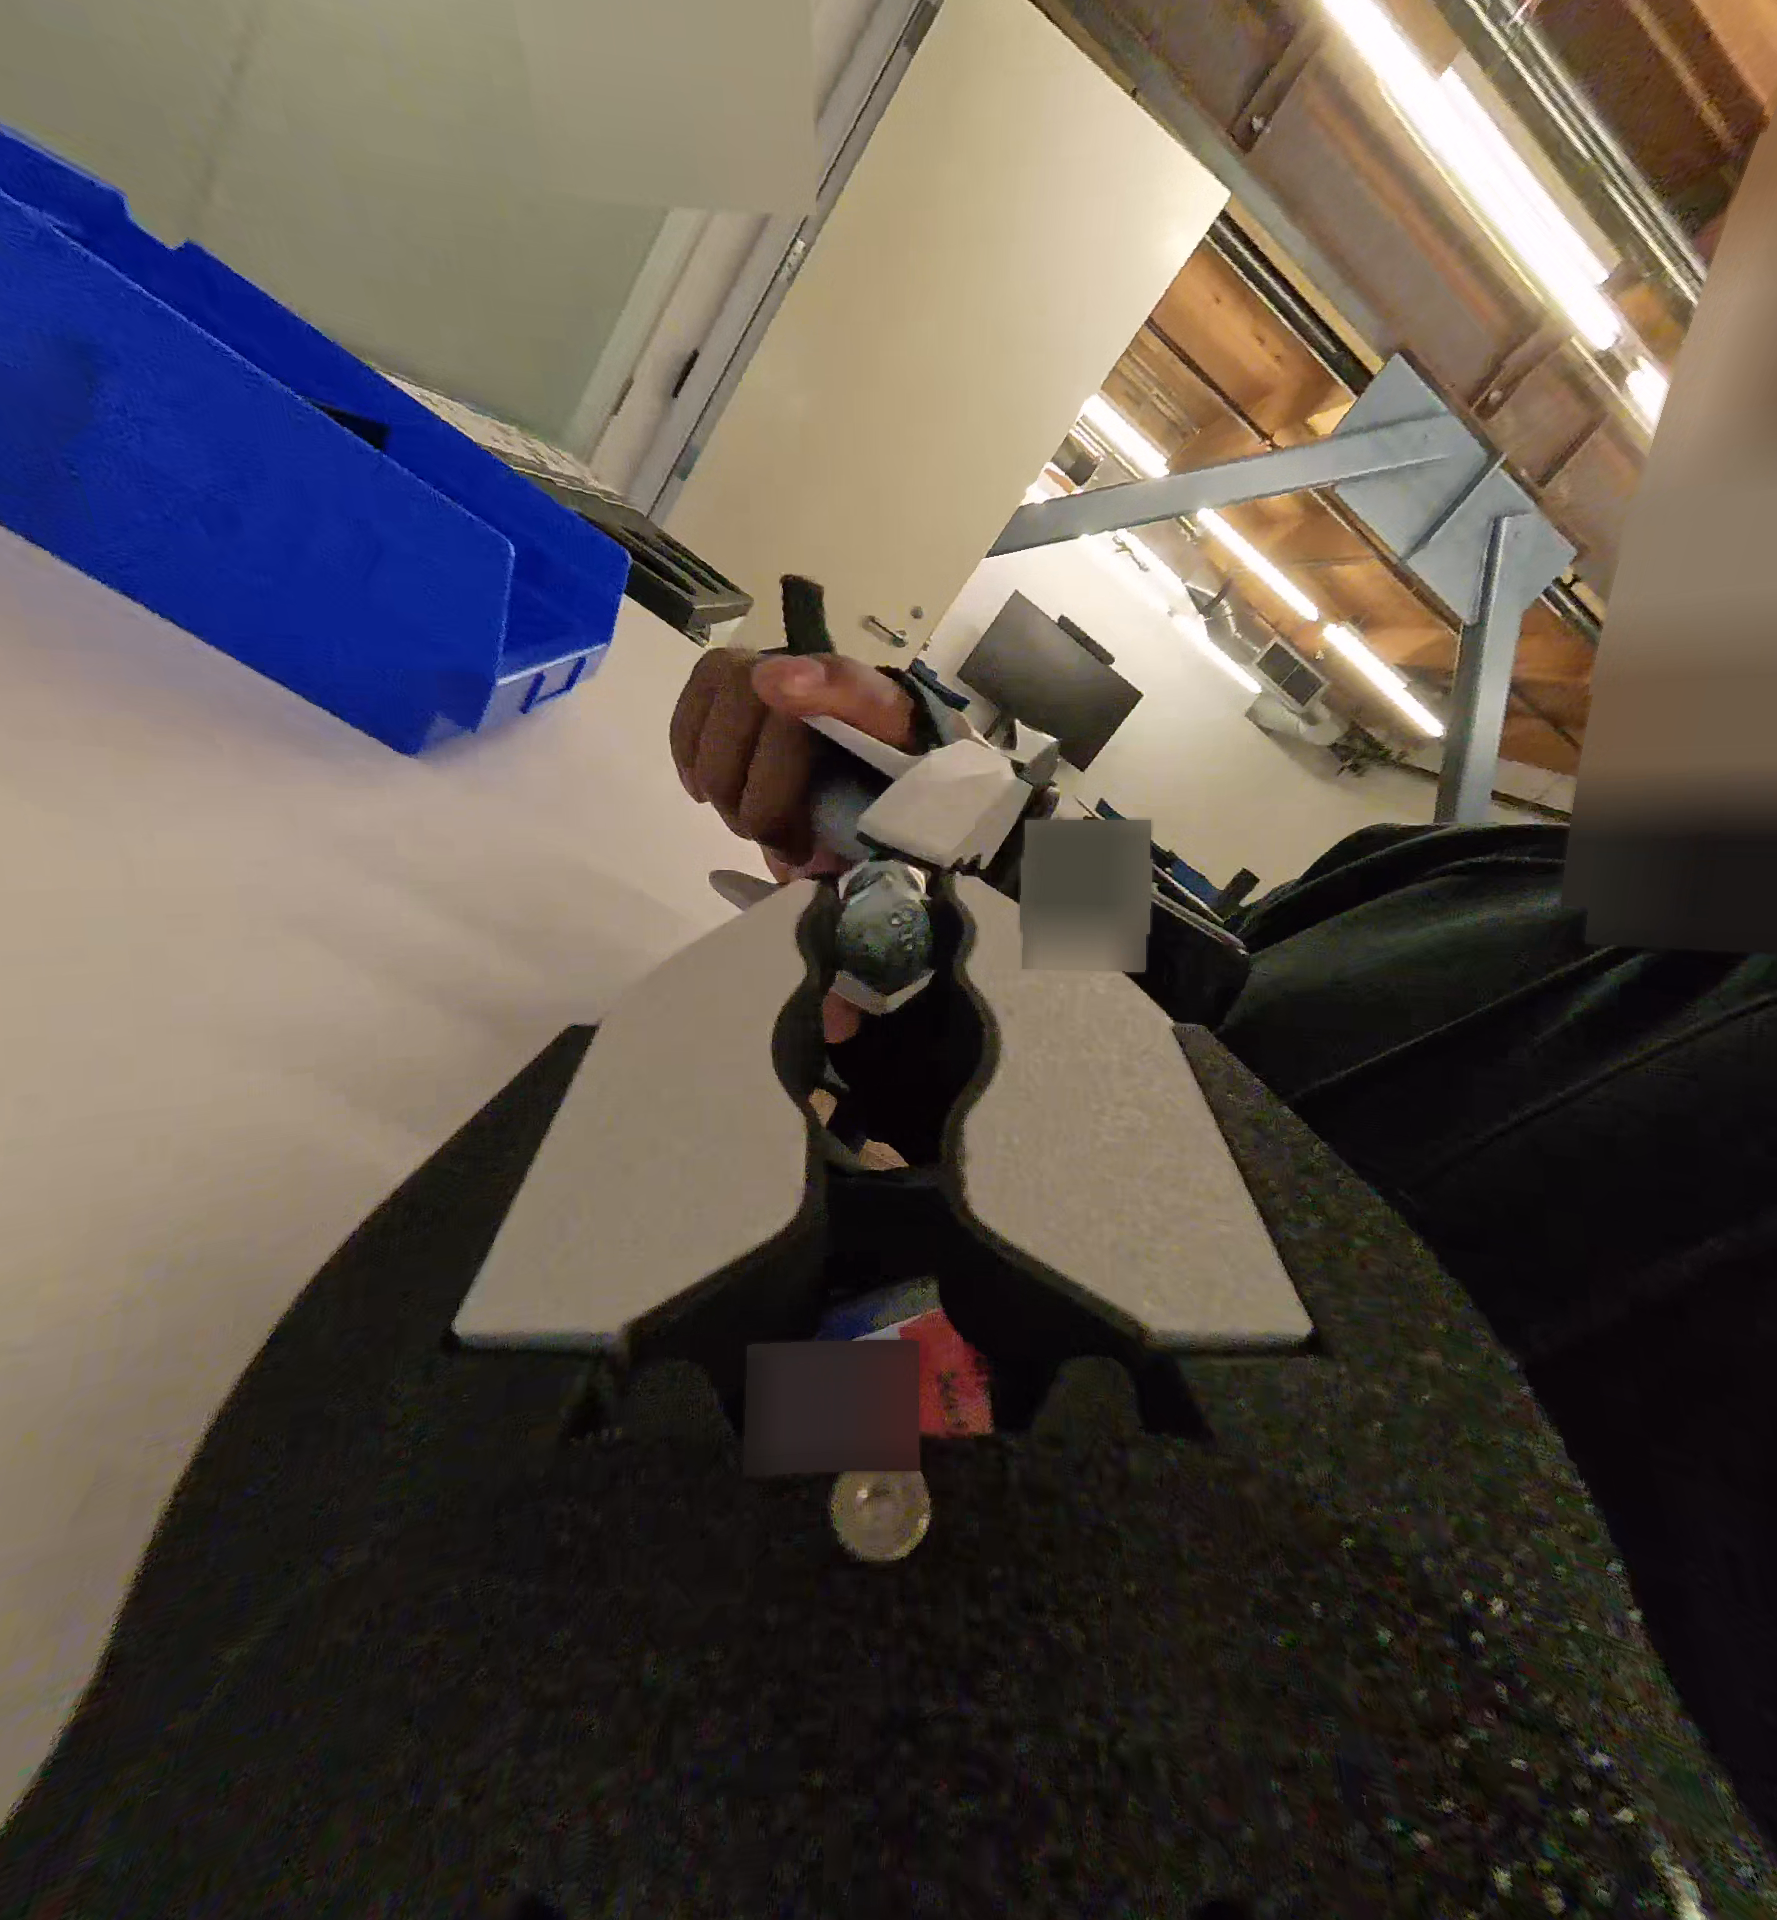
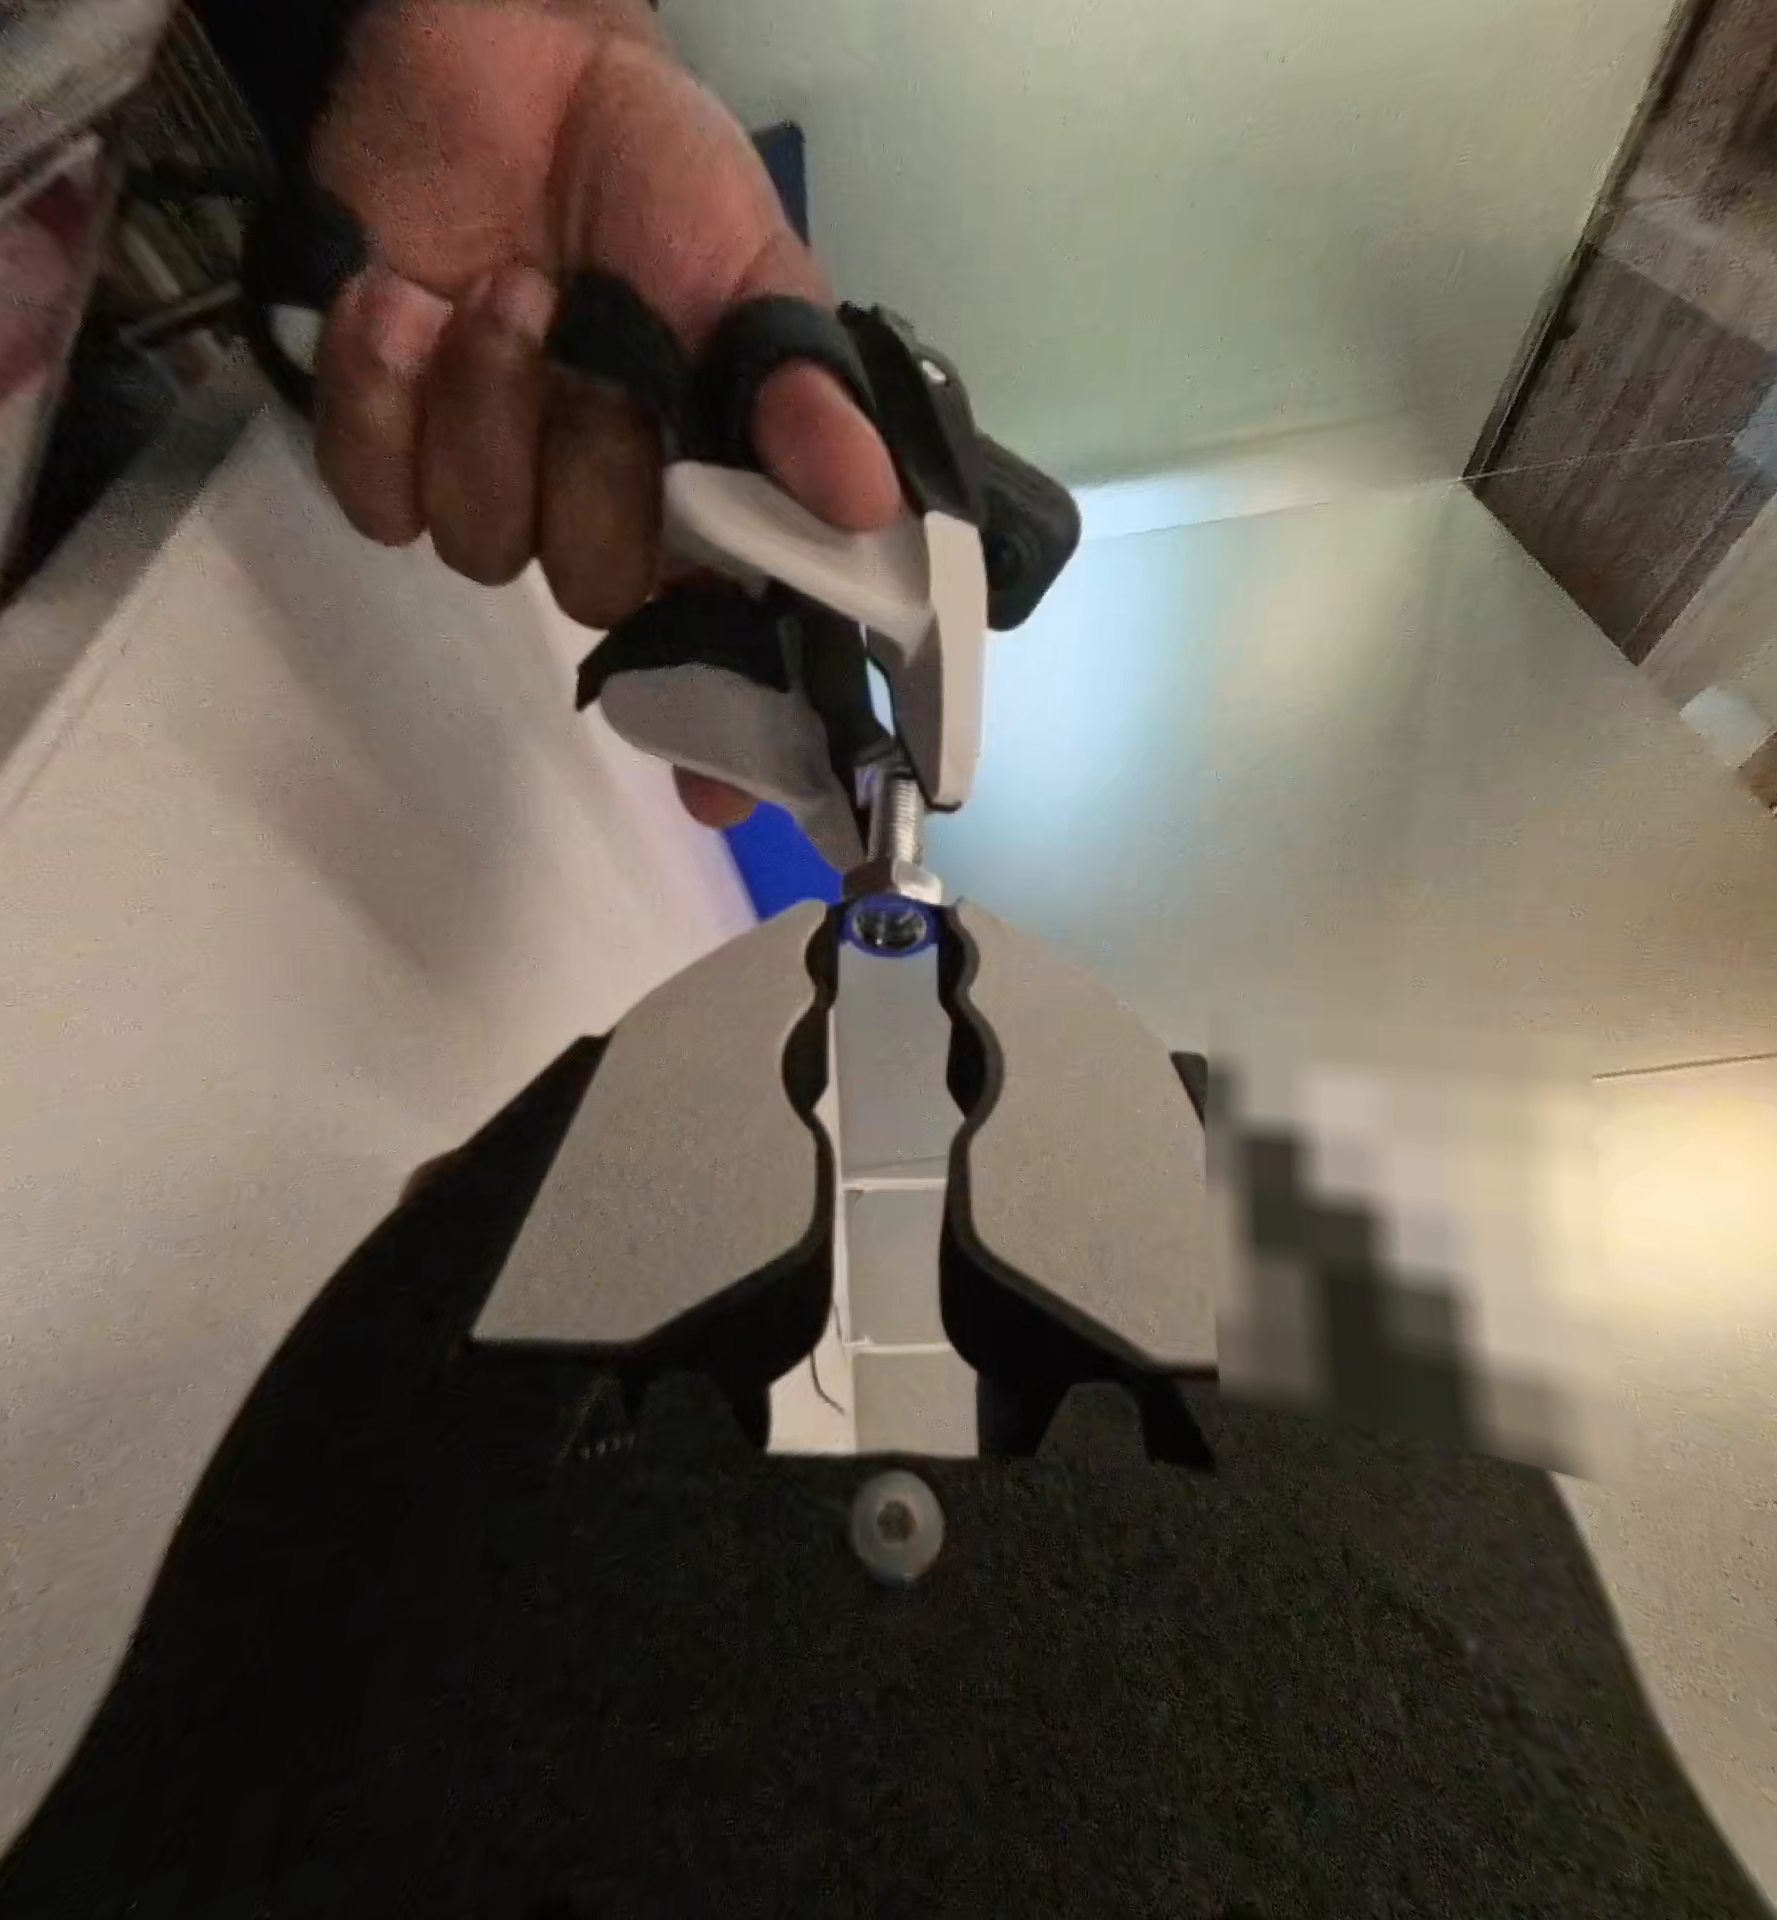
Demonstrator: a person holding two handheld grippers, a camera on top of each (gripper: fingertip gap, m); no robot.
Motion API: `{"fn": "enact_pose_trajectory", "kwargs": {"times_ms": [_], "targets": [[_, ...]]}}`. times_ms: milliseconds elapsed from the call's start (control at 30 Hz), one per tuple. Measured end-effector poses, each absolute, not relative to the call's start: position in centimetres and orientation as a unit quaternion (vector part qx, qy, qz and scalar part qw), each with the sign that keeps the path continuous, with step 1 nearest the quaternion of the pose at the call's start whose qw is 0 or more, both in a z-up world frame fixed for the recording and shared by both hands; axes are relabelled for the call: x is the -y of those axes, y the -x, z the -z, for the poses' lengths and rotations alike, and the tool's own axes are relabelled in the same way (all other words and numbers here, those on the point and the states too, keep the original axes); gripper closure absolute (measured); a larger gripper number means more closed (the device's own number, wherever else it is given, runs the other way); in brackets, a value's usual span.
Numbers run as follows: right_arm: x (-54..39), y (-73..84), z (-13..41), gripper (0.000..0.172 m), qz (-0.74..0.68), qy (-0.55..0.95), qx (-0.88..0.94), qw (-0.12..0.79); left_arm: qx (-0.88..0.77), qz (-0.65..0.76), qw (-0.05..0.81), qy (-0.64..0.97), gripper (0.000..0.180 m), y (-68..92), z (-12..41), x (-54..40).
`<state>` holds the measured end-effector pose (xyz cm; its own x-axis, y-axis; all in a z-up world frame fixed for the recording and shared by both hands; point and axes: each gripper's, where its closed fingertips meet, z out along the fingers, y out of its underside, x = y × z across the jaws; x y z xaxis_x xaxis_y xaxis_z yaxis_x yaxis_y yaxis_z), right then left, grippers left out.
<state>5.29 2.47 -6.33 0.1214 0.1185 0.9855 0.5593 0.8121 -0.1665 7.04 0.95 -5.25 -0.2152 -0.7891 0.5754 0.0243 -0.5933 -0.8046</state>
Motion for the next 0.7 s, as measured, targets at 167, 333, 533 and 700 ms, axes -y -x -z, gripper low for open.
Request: {"fn": "enact_pose_trajectory", "kwargs": {"times_ms": [167, 333, 533, 700], "targets": [[-2.1, -5.2, 5.7, 0.129, -0.151, 0.447, 0.569, 0.674, -0.356, 0.68, 0.376, 0.519, 0.163, -6.4, 4.0, -1.7], [-1.6, -4.8, 3.7, 0.118, -0.422, 0.525, 0.444, 0.59, -0.408, 0.623, 0.455, 0.488, 0.163, -6.3, 3.2, -1.1], [-1.9, -4.4, 4.8, 0.153, -0.346, 0.518, 0.482, 0.616, -0.426, 0.616, 0.432, 0.502, 0.163, -6.9, 3.9, -0.5], [-1.9, -4.7, 6.0, 0.146, 0.071, 0.3, 0.627, 0.715, -0.363, 0.685, 0.298, 0.558, 0.163, -7.2, 5.3, -0.6]]}}
